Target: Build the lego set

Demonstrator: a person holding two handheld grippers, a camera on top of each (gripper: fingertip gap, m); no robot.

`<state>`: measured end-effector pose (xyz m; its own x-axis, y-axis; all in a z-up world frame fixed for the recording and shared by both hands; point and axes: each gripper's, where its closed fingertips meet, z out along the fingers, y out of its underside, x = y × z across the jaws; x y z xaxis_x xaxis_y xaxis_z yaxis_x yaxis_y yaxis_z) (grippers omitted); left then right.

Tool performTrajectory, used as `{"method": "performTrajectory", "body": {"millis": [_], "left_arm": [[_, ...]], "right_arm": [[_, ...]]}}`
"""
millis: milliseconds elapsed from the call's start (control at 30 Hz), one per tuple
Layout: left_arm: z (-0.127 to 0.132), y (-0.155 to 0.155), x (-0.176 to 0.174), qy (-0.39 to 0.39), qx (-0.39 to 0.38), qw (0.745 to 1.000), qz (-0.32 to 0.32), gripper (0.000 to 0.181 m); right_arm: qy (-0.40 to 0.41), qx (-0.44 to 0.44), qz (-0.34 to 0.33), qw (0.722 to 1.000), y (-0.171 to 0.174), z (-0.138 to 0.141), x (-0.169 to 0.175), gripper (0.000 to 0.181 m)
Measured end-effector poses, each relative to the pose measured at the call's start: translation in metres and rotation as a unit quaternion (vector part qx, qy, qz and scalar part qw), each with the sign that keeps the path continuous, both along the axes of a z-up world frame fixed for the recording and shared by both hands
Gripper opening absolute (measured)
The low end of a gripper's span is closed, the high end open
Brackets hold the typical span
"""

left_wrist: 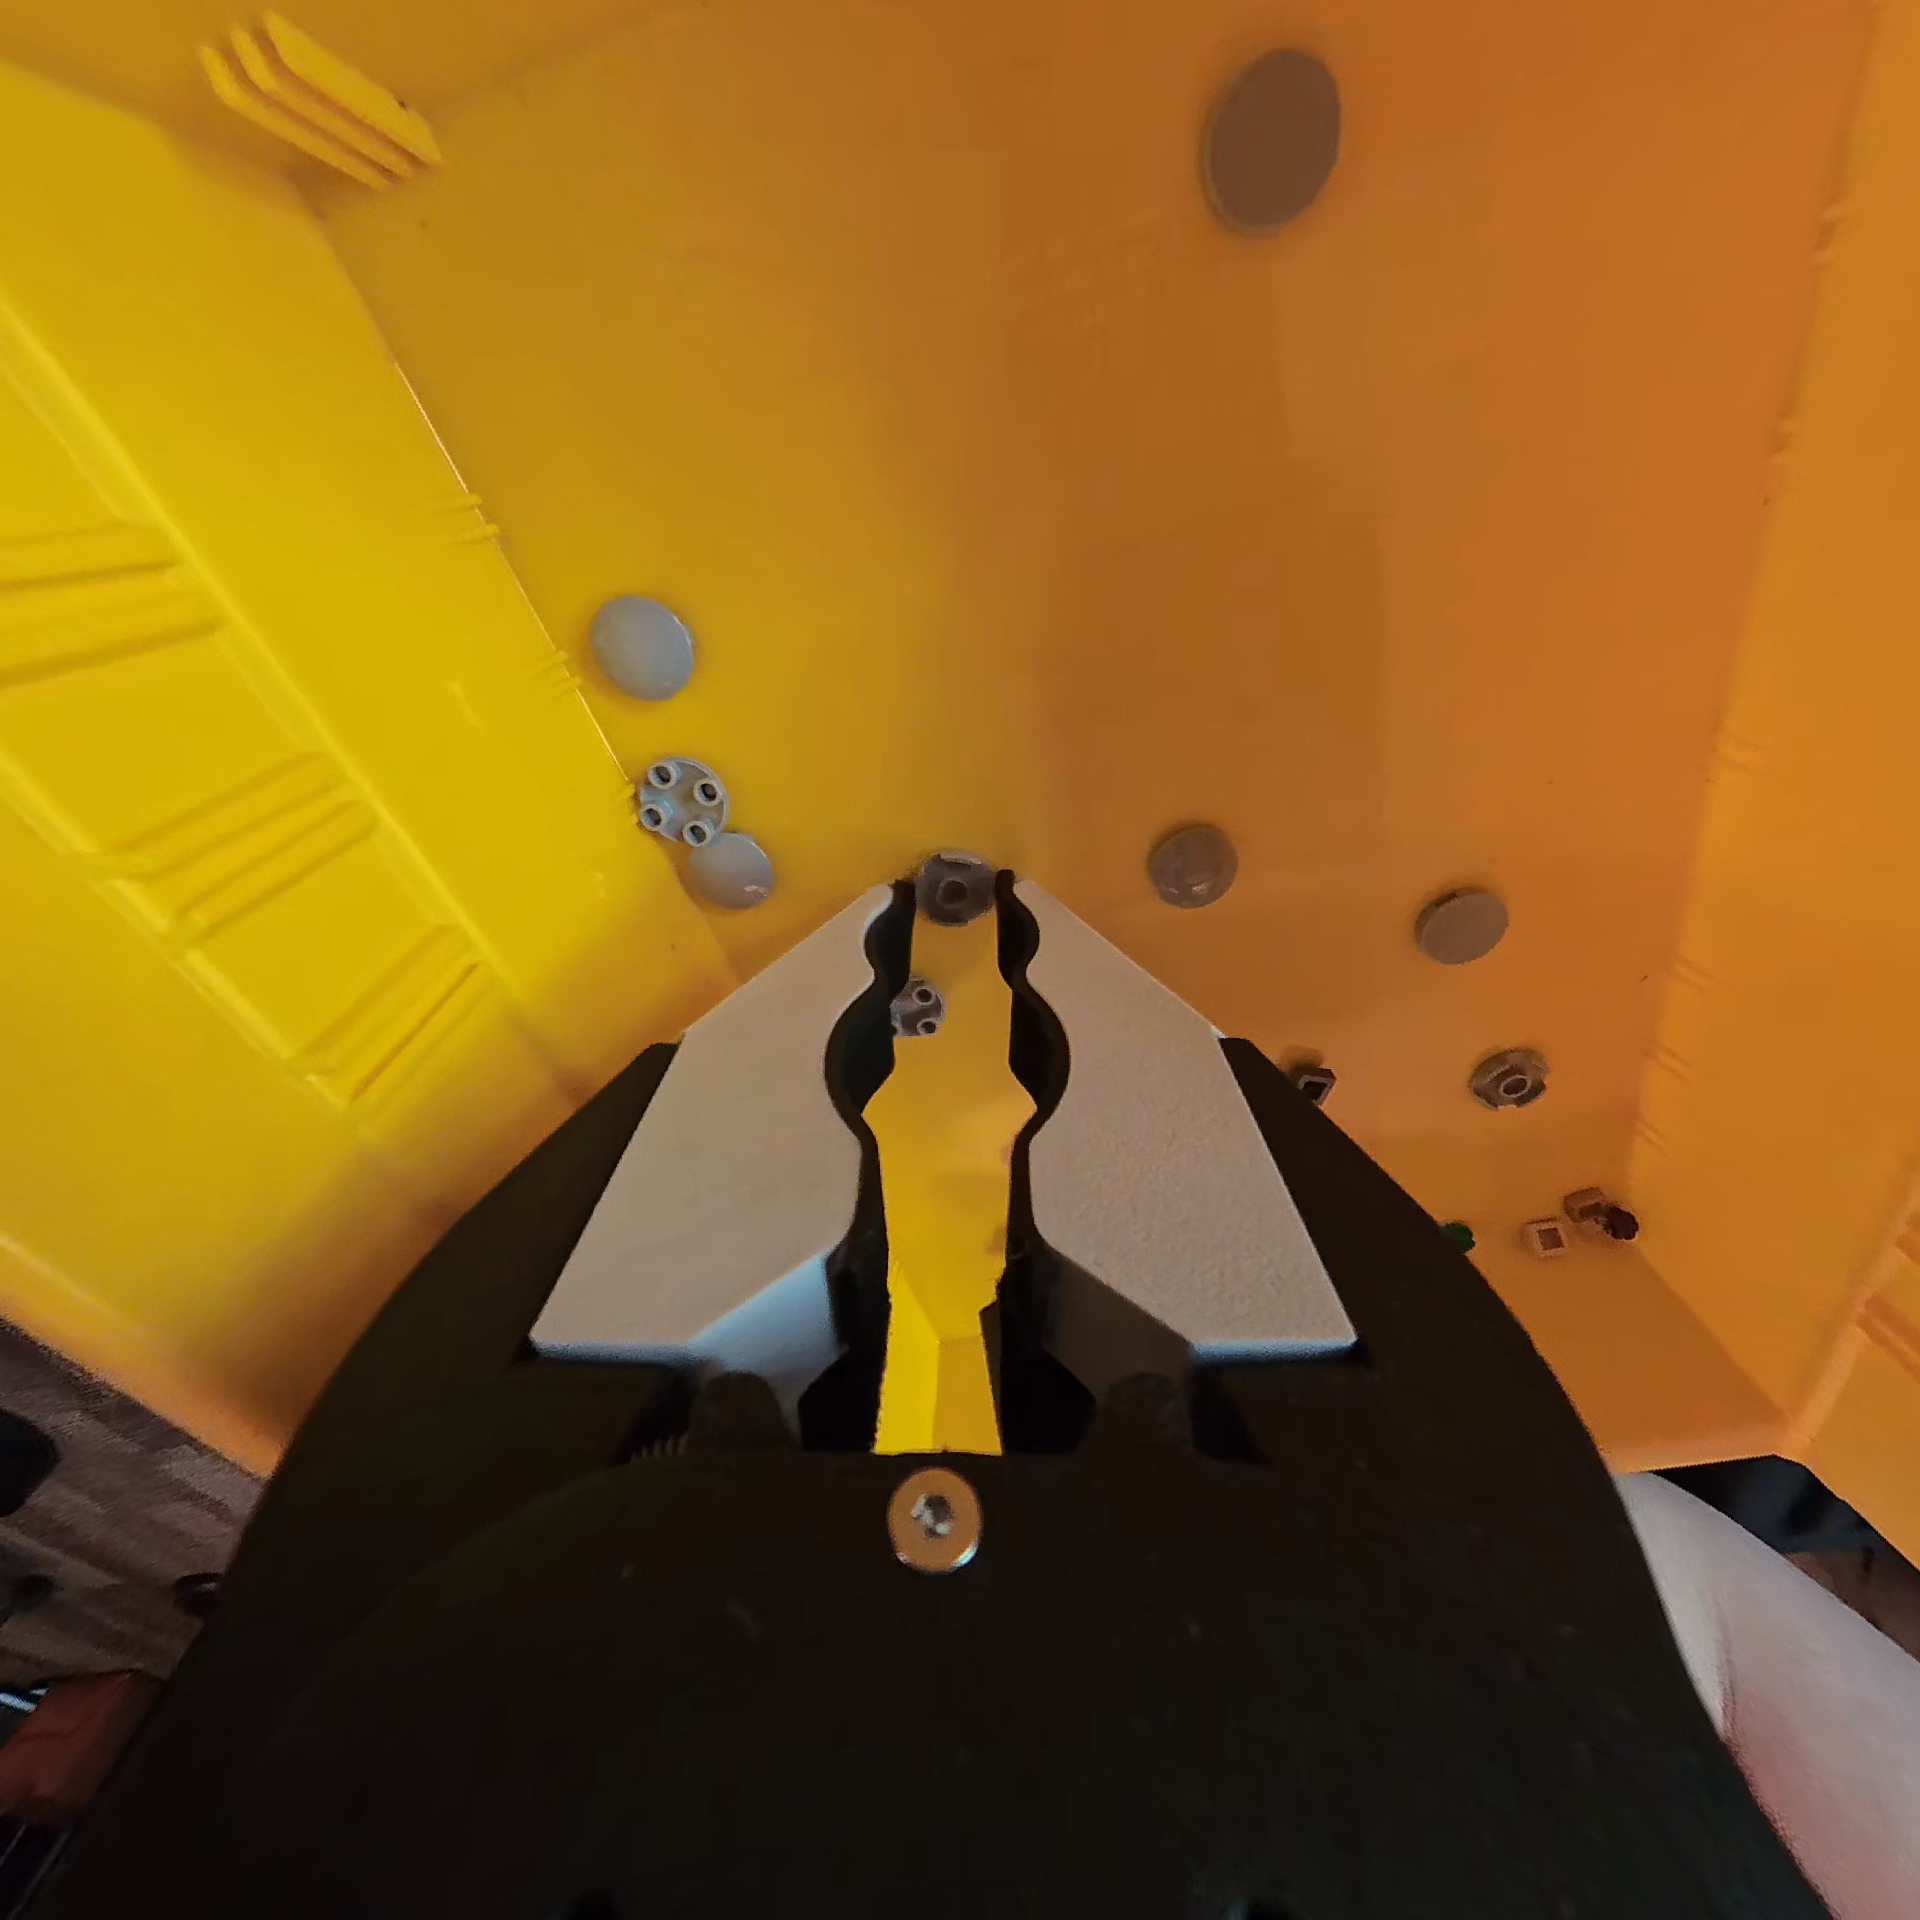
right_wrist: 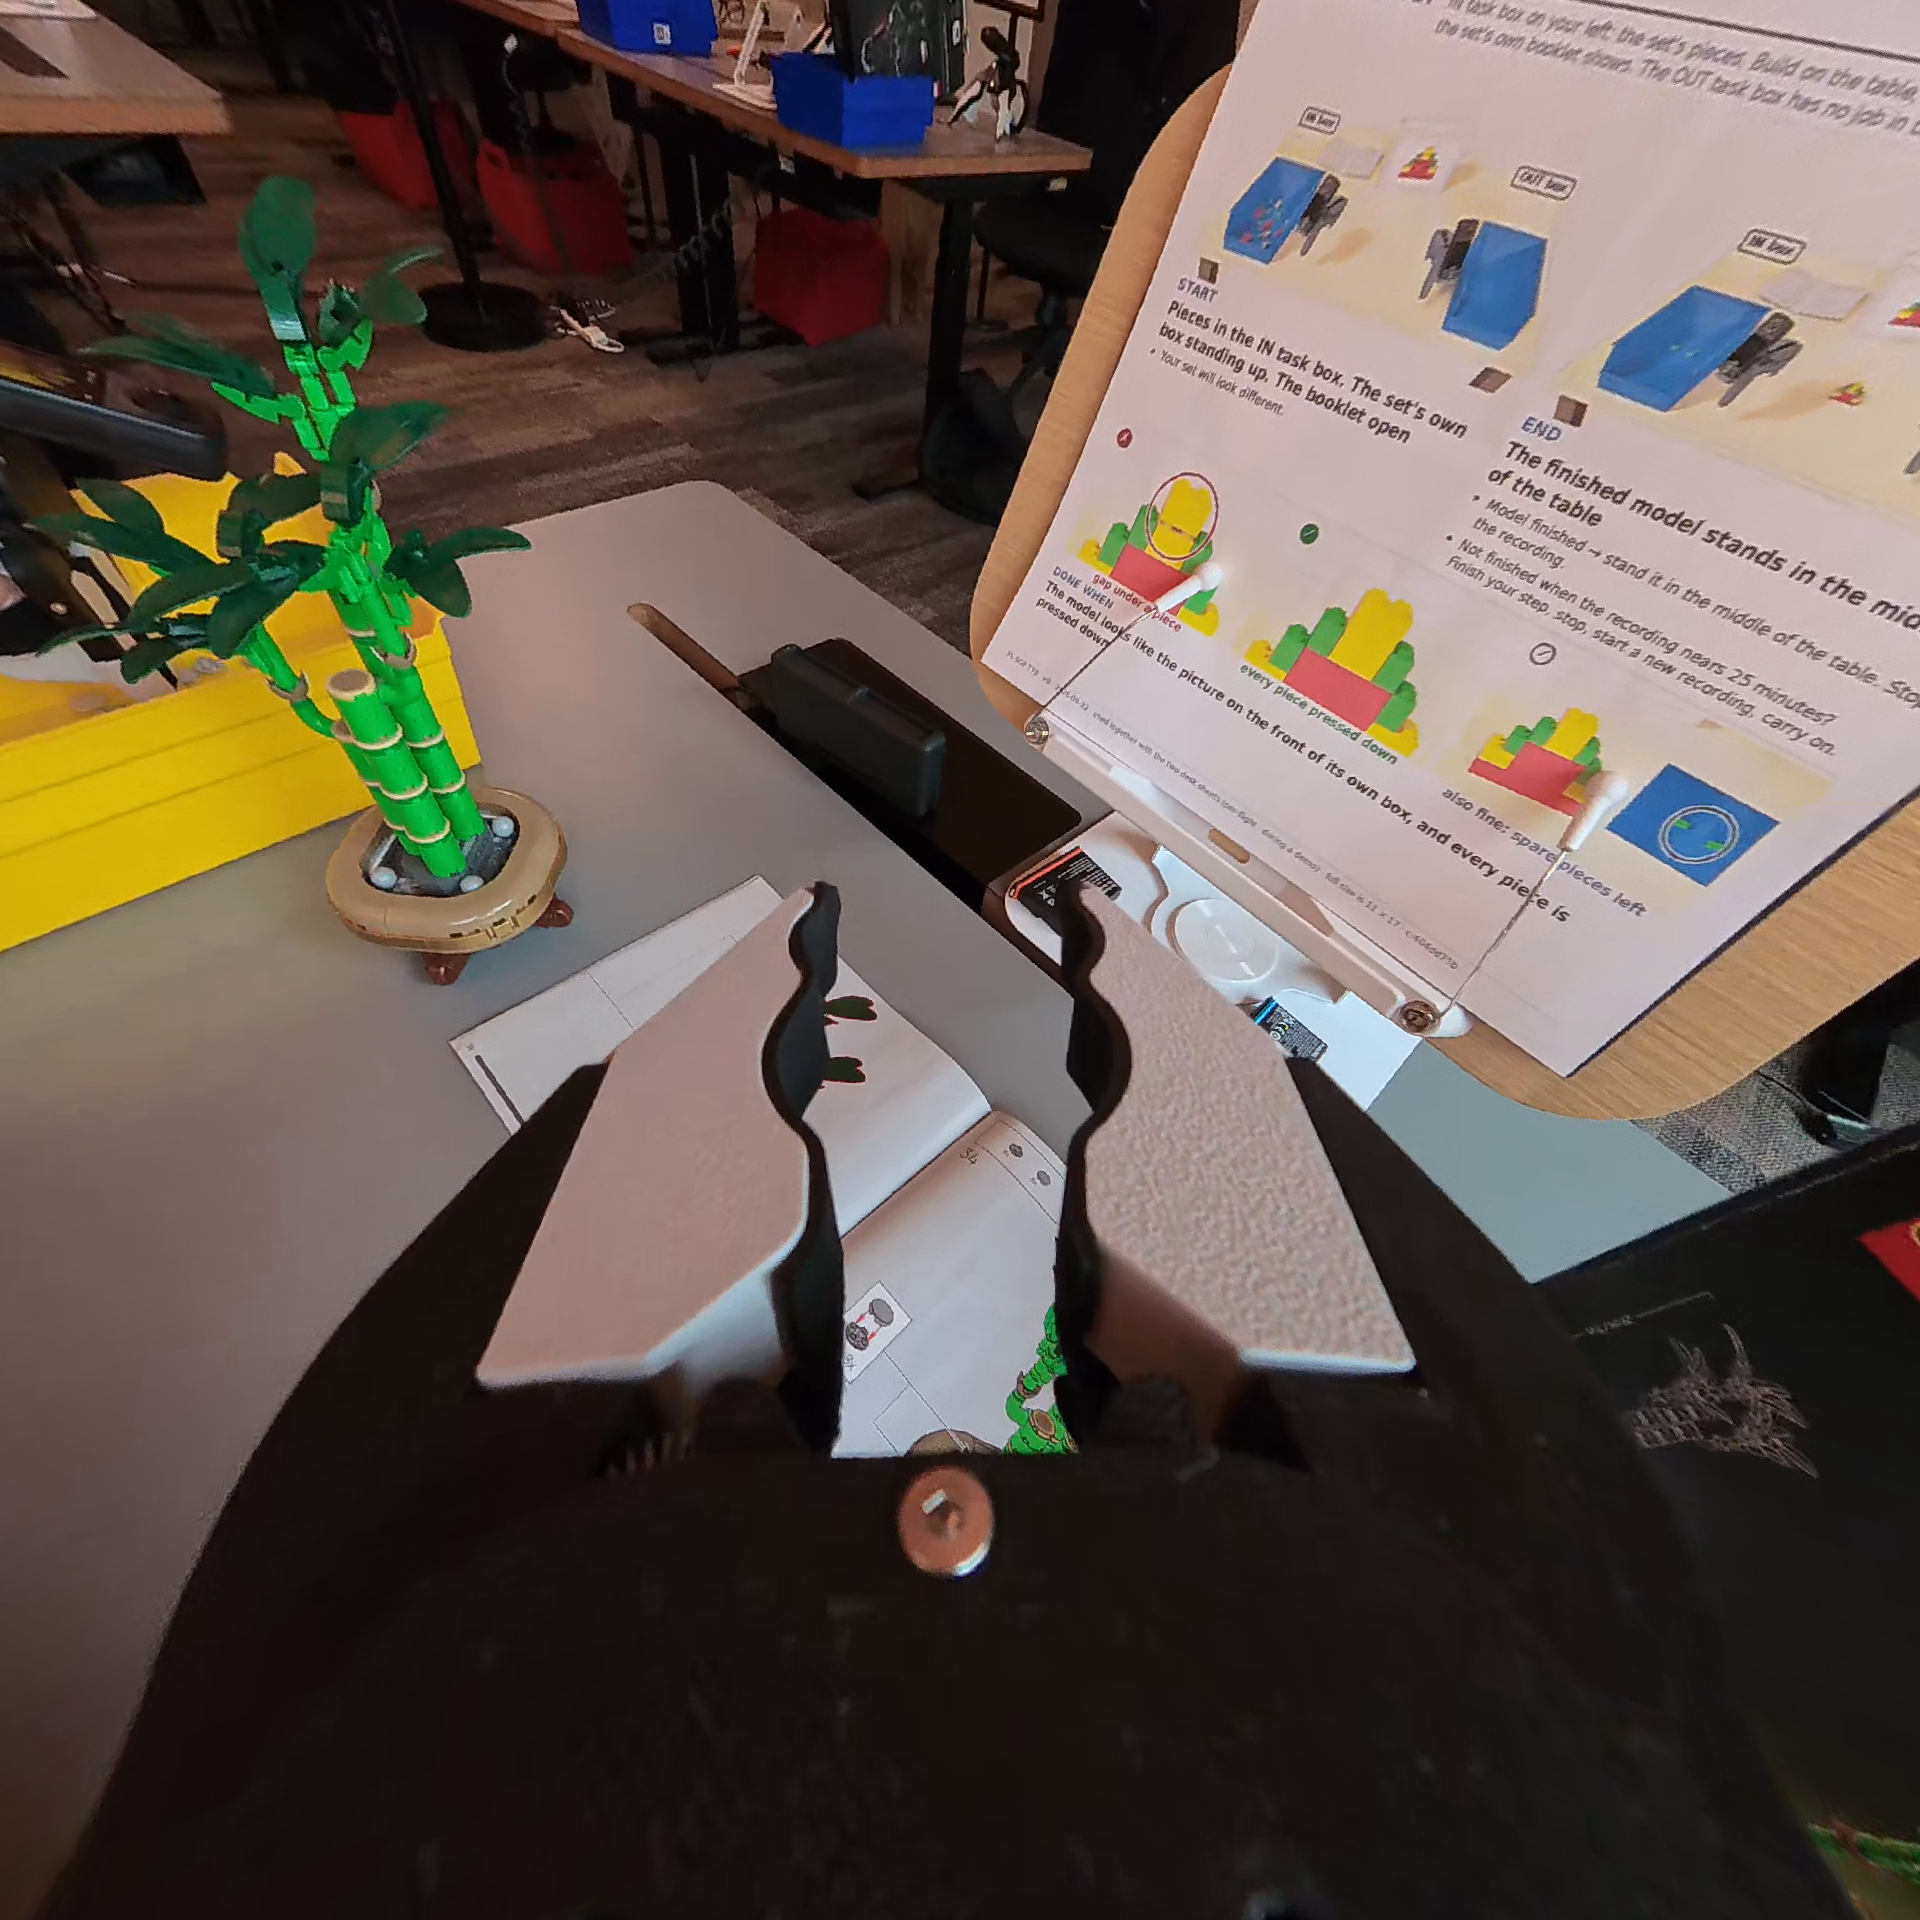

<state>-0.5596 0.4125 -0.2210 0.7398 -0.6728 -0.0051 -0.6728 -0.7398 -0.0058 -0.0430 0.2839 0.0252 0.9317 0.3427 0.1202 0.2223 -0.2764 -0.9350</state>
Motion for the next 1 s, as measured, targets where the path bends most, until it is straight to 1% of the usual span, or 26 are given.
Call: {"method": "performTrajectory", "body": {"millis": [33,700,900,1000], "left_arm": [[0.000,0.000,0.000,0.001,-0.001,1.000,-0.003,0.014],[0.001,-0.003,-0.004,0.023,-0.008,1.000,-0.007,0.014],[0.006,-0.001,-0.004,0.009,0.001,1.000,0.004,0.014],[0.014,0.000,-0.003,0.001,0.013,1.000,0.011,0.014]], "right_arm": [[0.000,-0.001,0.001,1.000,0.001,-0.001,-0.001,0.043],[-0.005,-0.010,0.009,1.000,0.004,-0.005,-0.006,0.043],[-0.006,-0.011,0.015,1.000,0.006,-0.006,-0.010,0.043],[-0.009,-0.012,0.016,1.000,0.006,-0.007,-0.012,0.043]]}}
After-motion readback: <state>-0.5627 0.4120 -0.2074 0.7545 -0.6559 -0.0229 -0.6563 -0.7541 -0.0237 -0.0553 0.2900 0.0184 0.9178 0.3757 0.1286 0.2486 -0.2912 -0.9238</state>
